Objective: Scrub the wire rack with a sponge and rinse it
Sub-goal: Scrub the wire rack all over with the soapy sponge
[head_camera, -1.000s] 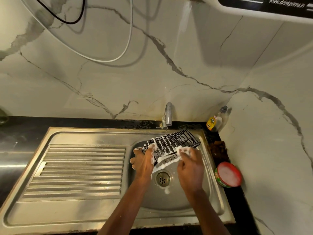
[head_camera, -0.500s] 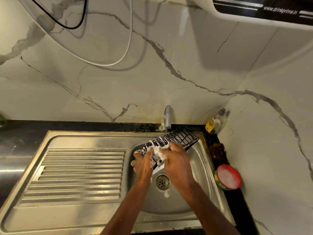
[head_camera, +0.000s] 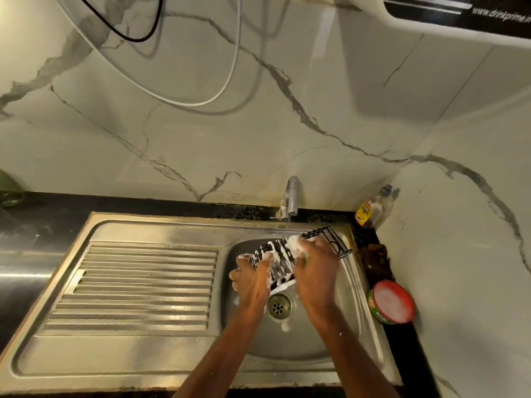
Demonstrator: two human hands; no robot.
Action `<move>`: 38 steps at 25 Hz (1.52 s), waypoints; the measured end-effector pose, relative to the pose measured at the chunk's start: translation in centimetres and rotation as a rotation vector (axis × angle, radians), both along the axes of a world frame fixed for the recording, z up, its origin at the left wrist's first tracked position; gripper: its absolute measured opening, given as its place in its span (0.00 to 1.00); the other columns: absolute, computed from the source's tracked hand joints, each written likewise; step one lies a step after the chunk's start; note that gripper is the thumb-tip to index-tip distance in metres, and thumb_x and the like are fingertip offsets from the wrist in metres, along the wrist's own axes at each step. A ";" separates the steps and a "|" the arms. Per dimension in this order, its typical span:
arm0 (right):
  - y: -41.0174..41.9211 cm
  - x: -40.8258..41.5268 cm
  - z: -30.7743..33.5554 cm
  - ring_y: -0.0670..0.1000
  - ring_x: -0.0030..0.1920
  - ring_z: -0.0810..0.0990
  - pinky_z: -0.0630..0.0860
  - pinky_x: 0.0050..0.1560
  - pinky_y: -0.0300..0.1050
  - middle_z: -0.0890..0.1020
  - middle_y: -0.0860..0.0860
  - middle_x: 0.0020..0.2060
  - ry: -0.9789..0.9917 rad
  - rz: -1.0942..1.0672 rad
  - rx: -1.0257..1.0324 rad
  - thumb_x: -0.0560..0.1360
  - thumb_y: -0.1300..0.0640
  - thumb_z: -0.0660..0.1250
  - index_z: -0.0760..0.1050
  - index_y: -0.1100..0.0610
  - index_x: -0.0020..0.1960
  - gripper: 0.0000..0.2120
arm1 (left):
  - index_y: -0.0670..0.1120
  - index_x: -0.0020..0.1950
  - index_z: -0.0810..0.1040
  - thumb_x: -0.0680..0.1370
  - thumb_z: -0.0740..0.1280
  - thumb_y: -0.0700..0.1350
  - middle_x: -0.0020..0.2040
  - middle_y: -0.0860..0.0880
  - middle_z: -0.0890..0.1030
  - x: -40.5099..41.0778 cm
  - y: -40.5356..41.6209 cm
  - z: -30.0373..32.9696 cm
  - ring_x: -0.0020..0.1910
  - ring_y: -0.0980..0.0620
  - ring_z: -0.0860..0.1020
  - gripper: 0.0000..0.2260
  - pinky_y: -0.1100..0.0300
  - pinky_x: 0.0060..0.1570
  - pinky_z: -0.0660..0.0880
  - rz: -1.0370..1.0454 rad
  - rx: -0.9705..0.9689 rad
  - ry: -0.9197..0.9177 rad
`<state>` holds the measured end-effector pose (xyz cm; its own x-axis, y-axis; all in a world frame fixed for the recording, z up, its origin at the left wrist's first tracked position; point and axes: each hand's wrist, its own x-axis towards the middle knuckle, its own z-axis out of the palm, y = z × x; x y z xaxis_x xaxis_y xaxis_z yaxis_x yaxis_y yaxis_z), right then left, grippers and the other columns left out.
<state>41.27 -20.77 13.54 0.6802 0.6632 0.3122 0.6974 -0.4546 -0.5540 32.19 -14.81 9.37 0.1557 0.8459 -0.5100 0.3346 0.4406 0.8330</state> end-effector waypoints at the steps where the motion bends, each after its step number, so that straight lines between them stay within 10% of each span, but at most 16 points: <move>1: -0.3 -1.4 -0.1 0.50 0.44 0.79 0.74 0.41 0.34 0.81 0.55 0.46 -0.040 0.108 0.013 0.70 0.70 0.71 0.82 0.60 0.59 0.18 | 0.44 0.76 0.64 0.76 0.65 0.67 0.74 0.35 0.65 -0.1 0.0 0.1 0.69 0.34 0.70 0.37 0.35 0.65 0.73 -0.003 0.003 -0.029; 4: 0.3 -0.8 -0.4 0.46 0.41 0.75 0.66 0.37 0.23 0.81 0.54 0.44 -0.052 0.128 0.046 0.70 0.71 0.72 0.82 0.60 0.58 0.18 | 0.47 0.76 0.64 0.66 0.62 0.73 0.73 0.37 0.67 -0.1 -0.2 0.3 0.67 0.36 0.73 0.46 0.33 0.63 0.74 -0.002 -0.028 -0.057; 15: 0.5 -0.3 -0.9 0.49 0.47 0.80 0.74 0.41 0.28 0.80 0.52 0.48 0.081 0.051 0.175 0.73 0.71 0.69 0.81 0.58 0.60 0.18 | 0.44 0.74 0.65 0.79 0.68 0.58 0.72 0.35 0.65 -0.5 -0.7 0.3 0.72 0.34 0.66 0.30 0.38 0.66 0.70 -0.066 0.123 0.121; 18: -1.1 -1.5 -1.5 0.48 0.49 0.77 0.79 0.47 0.37 0.79 0.53 0.50 -0.133 0.284 0.173 0.74 0.66 0.65 0.82 0.59 0.58 0.15 | 0.45 0.75 0.63 0.79 0.69 0.57 0.75 0.35 0.62 -0.3 -1.0 0.1 0.74 0.34 0.63 0.31 0.38 0.69 0.68 -0.087 0.167 0.131; 21: -0.9 1.2 -1.7 0.50 0.47 0.78 0.82 0.46 0.47 0.78 0.53 0.48 0.042 -0.005 0.168 0.70 0.73 0.68 0.81 0.58 0.60 0.21 | 0.47 0.76 0.62 0.77 0.70 0.60 0.79 0.35 0.55 -0.1 -1.5 -0.4 0.78 0.31 0.56 0.34 0.32 0.71 0.65 -0.128 0.169 0.107; 28: -4.2 0.5 -1.8 0.46 0.45 0.82 0.80 0.41 0.33 0.82 0.49 0.50 0.143 0.093 0.292 0.70 0.58 0.75 0.82 0.53 0.58 0.16 | 0.44 0.76 0.64 0.80 0.69 0.57 0.75 0.36 0.62 -0.5 -1.1 0.2 0.74 0.34 0.63 0.31 0.39 0.67 0.68 -0.104 0.139 0.086; 38: -4.4 2.5 -1.1 0.39 0.42 0.81 0.79 0.41 0.31 0.84 0.45 0.49 0.270 0.055 0.219 0.71 0.71 0.72 0.78 0.47 0.60 0.25 | 0.47 0.71 0.71 0.65 0.63 0.71 0.68 0.40 0.72 -1.1 -1.4 0.0 0.66 0.39 0.73 0.41 0.50 0.53 0.73 -0.055 0.142 -0.025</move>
